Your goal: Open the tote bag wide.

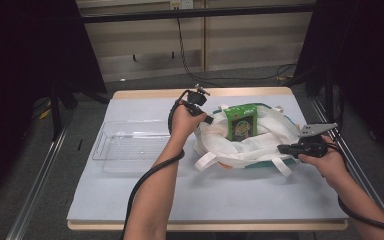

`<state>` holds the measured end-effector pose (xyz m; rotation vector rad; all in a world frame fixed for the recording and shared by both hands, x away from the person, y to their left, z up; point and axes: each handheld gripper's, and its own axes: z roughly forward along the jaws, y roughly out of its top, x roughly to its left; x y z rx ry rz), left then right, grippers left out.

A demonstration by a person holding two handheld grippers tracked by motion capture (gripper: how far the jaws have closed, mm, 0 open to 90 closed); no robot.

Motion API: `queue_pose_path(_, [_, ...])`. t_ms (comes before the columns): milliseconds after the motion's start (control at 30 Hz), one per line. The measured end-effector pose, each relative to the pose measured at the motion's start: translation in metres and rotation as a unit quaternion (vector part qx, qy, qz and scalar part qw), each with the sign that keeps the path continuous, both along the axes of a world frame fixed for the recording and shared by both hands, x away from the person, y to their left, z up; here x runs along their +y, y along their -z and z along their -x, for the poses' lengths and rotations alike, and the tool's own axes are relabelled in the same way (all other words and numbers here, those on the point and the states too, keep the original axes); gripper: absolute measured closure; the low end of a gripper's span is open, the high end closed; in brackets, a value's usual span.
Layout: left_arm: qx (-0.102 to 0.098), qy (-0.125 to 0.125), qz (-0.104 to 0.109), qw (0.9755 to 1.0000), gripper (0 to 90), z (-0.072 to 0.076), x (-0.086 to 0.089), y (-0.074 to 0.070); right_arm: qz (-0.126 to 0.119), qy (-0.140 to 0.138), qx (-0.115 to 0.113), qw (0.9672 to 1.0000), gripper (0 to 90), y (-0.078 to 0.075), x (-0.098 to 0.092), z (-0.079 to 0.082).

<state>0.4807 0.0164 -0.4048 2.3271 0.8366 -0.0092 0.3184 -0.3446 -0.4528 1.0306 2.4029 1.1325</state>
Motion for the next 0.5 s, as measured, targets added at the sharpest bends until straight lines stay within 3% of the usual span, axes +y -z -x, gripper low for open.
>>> queue_pose_path(500, [0.004,-0.010,0.001,0.9999,85.6,-0.0019,0.0011,0.0073,0.007,0.001,-0.003,1.0000,90.0,0.0037,0.0007,0.0033])
